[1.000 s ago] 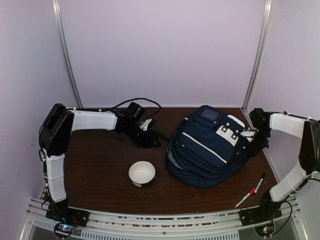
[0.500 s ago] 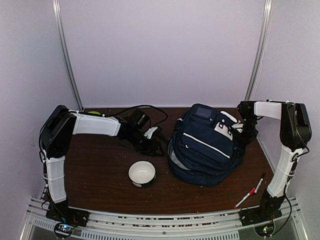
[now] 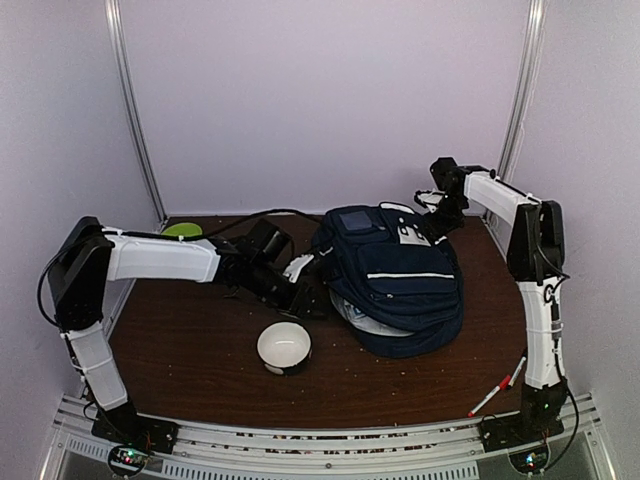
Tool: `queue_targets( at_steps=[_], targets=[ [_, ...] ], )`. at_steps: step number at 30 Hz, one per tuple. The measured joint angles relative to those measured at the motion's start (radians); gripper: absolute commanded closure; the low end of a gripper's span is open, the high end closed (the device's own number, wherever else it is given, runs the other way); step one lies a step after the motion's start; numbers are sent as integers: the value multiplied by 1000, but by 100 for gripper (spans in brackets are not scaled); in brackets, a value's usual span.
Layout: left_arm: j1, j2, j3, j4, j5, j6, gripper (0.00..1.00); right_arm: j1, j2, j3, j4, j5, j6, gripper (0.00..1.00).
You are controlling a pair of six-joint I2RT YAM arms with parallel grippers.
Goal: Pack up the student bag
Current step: Adjust the student bag at the center of the board, then pick up the largest pocket of the bag from the student bag.
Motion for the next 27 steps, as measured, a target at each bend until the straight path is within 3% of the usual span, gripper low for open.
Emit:
queue_targets(
  at_steps=[6,9,14,16,23,27],
  targets=[
    [9,-111,-37,-61,-156,125,47,-14,-96,-129,29,-40,19,53],
    [23,-138,-36,-58,-241,216,49,-31,-244,-290,39,-79,16,52],
    [37,-103,-27,-14,-303,350,66,-35,-509,-499,65,-183,-10,53],
    [42,-69,-9,10,-301,393,67,-32,-598,-562,73,-241,-28,54],
    [61,51,118,51,-291,429,51,-42,-768,-766,74,-318,-69,58],
    [60,47,147,86,-244,418,44,-121,-774,-851,69,-322,-93,53]
  ],
)
